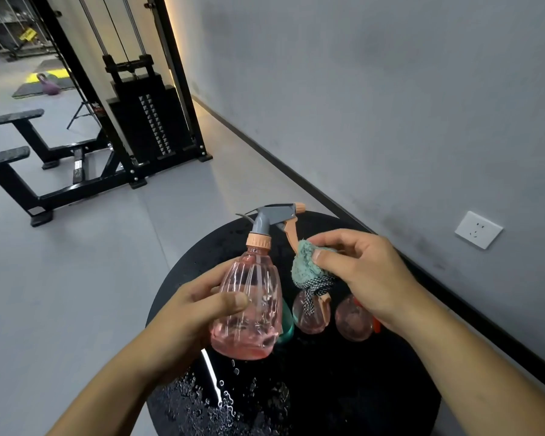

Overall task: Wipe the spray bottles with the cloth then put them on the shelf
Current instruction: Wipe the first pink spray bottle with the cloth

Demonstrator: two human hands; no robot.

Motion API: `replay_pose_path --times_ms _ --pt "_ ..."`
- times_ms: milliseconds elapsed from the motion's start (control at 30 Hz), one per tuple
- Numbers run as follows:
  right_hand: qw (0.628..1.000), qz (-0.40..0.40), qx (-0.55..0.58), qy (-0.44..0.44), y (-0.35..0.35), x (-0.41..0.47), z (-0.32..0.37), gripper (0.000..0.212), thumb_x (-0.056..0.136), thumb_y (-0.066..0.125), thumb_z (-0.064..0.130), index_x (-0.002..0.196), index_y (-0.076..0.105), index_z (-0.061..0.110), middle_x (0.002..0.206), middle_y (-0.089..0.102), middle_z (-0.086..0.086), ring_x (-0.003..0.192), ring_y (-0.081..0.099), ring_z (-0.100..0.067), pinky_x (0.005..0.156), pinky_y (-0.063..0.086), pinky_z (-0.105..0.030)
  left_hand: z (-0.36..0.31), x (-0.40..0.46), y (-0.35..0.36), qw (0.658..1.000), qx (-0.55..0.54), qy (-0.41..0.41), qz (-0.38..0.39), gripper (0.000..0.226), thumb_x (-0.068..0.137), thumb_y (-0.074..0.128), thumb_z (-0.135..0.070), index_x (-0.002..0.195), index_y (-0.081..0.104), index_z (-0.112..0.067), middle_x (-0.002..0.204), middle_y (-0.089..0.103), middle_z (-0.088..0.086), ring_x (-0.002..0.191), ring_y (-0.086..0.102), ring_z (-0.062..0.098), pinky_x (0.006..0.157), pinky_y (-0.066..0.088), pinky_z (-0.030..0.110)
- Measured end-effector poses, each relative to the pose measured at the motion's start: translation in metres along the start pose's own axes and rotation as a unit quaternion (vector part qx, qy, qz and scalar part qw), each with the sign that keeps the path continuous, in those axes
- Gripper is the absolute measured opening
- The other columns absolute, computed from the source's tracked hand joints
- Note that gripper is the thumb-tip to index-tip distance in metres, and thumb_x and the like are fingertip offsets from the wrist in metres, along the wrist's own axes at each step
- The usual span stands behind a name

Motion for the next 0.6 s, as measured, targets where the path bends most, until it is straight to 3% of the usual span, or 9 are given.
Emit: replay_pose_path --times_ms 133,267,367,467,600 --pt "0.999 -0.032 0.019 -0.026 -0.002 0.001 0.004 0.015 0.091 0.076 0.019 0.100 0.081 0.030 0.099 0.079 0.008 0.098 0.075 -0.011 0.097 0.058 -0.041 0.001 0.001 0.003 1.000 0.013 0.002 0.021 0.066 0.073 0.081 -0.030 0.138 0.070 -0.032 0.128 0.074 0.024 0.116 0.072 0.049 0.103 0.058 0.060" --pt "1.000 -0.003 0.007 -0.005 -0.002 0.000 0.001 0.013 0.090 0.078 0.018 0.096 0.081 0.028 0.093 0.080 0.007 0.090 0.076 -0.010 0.087 0.059 -0.034 0.002 0.002 0.002 1.000 -0.003 0.017 0.011 0.066 0.073 0.084 -0.029 0.138 0.069 -0.032 0.128 0.074 0.023 0.114 0.073 0.048 0.100 0.058 0.060" --pt "0.999 -0.032 0.014 -0.012 -0.004 0.000 0.002 0.012 0.090 0.078 0.021 0.097 0.081 0.030 0.097 0.079 0.010 0.094 0.075 -0.008 0.087 0.058 -0.033 -0.009 0.000 -0.001 0.996 0.046 0.068 -0.040 0.067 0.071 0.089 -0.031 0.134 0.070 -0.040 0.124 0.078 0.014 0.110 0.078 0.037 0.091 0.065 0.043" --pt "0.995 -0.089 0.031 -0.033 -0.011 -0.001 0.008 0.014 0.090 0.078 0.021 0.096 0.081 0.033 0.097 0.079 0.014 0.091 0.073 -0.002 0.076 0.055 -0.020 -0.014 -0.002 -0.007 0.974 0.147 0.126 -0.115 0.069 0.073 0.099 -0.022 0.130 0.069 -0.048 0.121 0.079 -0.004 0.105 0.080 0.021 0.088 0.065 0.030" --pt "0.990 -0.119 0.039 -0.068 -0.016 -0.003 0.016 0.016 0.090 0.077 0.017 0.098 0.080 0.031 0.096 0.079 0.012 0.095 0.074 -0.005 0.085 0.058 -0.025 -0.012 -0.003 -0.011 0.953 0.216 0.152 -0.151 0.080 0.075 0.095 -0.009 0.133 0.065 -0.054 0.120 0.076 -0.017 0.105 0.078 0.011 0.089 0.061 0.020"
Point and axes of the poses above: each hand's wrist, its own x-axis towards the middle knuckle, its own y-axis out of the palm, z = x × y, the point moved 6 cm from there along x, towards the middle knuckle
